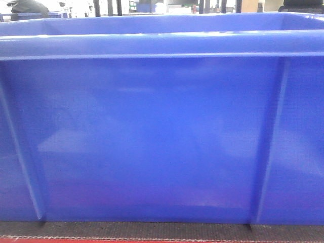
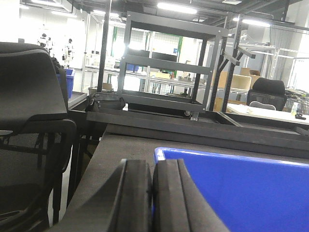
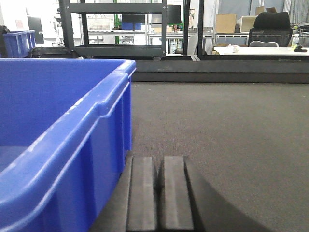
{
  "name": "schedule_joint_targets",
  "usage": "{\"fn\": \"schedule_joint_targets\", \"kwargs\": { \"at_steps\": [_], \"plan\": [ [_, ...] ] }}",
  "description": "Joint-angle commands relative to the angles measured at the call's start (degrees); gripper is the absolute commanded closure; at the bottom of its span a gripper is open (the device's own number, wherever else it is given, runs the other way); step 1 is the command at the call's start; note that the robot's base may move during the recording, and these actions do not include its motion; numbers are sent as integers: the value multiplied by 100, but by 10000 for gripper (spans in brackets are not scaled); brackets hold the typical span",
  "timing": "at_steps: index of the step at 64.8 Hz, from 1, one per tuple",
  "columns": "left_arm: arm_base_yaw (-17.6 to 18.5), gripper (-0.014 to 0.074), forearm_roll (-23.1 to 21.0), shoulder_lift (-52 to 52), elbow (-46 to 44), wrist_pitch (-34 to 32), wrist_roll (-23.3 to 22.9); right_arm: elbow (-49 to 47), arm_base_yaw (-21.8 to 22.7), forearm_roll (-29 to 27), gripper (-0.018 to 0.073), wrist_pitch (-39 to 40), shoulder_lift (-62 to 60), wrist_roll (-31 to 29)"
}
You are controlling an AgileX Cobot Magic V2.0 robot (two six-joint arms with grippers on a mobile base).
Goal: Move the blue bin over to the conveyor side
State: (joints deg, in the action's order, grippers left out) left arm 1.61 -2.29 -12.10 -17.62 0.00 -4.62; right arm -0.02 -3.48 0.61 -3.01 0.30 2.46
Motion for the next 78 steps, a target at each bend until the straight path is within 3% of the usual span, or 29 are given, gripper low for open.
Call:
{"fn": "schedule_joint_targets", "kwargs": {
  "at_steps": [1,62,72,78],
  "plan": [
    [-26,585,15,23,17,-101,3,2,43,-146,648,152,-30,-197],
    [-26,585,15,20,33,-54,3,2,43,-146,648,218,-30,-197],
    [-26,585,673,153,653,-52,3,2,43,-146,648,218,-30,-197],
    [-26,585,785,461,1147,-52,3,2,43,-146,648,218,-30,-197]
  ]
}}
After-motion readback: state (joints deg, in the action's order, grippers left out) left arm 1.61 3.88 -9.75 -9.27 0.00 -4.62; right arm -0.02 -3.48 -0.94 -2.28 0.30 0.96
